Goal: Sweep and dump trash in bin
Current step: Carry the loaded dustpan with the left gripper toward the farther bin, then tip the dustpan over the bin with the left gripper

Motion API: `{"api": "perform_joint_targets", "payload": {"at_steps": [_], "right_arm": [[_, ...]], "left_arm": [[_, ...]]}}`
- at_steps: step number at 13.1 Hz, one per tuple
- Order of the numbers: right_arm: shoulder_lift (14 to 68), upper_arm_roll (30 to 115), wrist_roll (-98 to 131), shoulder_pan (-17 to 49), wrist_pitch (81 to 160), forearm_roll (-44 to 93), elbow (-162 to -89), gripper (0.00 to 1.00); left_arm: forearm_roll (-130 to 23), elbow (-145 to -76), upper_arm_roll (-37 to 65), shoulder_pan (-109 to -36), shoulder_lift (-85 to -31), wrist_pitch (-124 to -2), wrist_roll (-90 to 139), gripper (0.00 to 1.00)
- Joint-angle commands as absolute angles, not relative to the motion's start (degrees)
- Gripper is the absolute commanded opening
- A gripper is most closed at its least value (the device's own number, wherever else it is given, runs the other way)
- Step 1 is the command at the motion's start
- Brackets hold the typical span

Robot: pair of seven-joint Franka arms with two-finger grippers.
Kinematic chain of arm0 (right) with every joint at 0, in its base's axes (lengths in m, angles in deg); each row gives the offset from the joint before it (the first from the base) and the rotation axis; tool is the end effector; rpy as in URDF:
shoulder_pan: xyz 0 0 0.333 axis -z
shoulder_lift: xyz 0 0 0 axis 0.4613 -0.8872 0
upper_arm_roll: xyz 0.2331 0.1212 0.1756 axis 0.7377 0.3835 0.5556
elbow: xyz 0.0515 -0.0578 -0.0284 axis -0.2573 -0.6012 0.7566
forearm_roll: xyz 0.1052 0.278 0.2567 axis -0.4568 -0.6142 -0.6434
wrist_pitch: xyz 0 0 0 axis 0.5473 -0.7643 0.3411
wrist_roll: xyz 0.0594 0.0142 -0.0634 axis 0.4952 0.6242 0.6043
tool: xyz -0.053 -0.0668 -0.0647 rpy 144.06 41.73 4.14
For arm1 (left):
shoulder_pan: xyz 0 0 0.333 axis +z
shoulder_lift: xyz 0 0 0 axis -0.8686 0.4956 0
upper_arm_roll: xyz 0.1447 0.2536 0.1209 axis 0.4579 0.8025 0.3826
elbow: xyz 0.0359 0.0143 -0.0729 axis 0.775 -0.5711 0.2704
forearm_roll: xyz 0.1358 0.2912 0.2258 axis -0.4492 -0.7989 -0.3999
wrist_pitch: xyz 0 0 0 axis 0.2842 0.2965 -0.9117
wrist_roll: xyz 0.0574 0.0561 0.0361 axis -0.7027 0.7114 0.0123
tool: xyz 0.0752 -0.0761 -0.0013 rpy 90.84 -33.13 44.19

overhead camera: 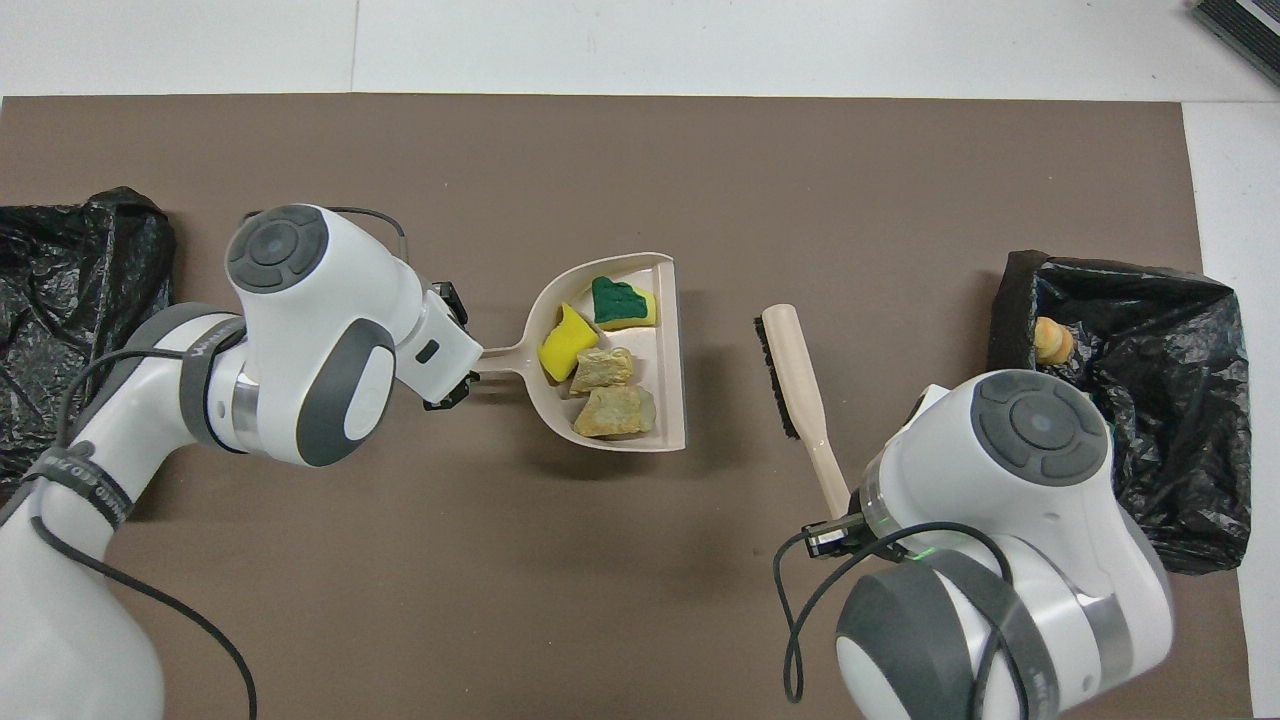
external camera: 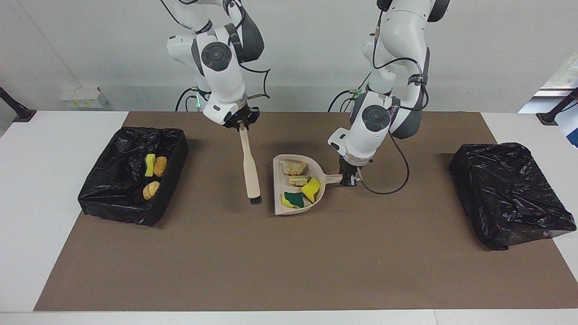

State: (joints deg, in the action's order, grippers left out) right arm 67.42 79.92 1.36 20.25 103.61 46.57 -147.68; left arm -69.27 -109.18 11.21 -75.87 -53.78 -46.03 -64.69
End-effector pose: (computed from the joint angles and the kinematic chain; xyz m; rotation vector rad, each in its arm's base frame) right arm 0.4236 0.1853 0.4434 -3.0728 -0.3188 0.4224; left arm 0.5682 -0.2274 0.3818 2.1146 -2.1099 0.0932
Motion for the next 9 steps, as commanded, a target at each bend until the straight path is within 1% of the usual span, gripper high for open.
{"api": "perform_joint_targets", "payload": {"at_steps": [1,3,5,6,7,8,9], "right_arm": [[69.87,80.35,-0.5,18.26,107.16,45.82,-151.89,0.0],[69.52,80.35,-5.77,13.87,108.22,44.95,-151.89,0.0],[68.47,80.44,-10.95,10.09,113.47,42.15,-151.63,0.0],[66.9,80.53,-14.63,6.94,114.63,41.26,-150.67,0.0],[64.36,80.62,-21.02,2.29,116.03,41.68,-149.79,0.0],[62.68,80.62,-26.48,-0.88,119.18,41.77,-149.52,0.0],[61.62,80.62,-30.02,-2.74,120.34,41.86,-148.91,0.0]], "left_arm": [[-67.56,-108.11,11.66,-70.25,-58.19,-38.78,-72.98,0.0],[-68.43,-105.55,11.66,-62.61,-58.1,-33.49,-81.16,0.0],[-73.5,-101.43,11.66,-56.54,-57.66,-29.01,-86.54,0.0],[-76.41,-99.4,11.66,-54.25,-57.57,-26.99,-87.17,0.0],[-79.22,-97.73,11.66,-52.05,-57.48,-25.83,-89.01,0.0],[-80.81,-96.41,11.66,-49.59,-57.22,-25.3,-91.55,0.0],[-82.22,-95.44,11.66,-46.35,-56.87,-25.12,-94.18,0.0]]}}
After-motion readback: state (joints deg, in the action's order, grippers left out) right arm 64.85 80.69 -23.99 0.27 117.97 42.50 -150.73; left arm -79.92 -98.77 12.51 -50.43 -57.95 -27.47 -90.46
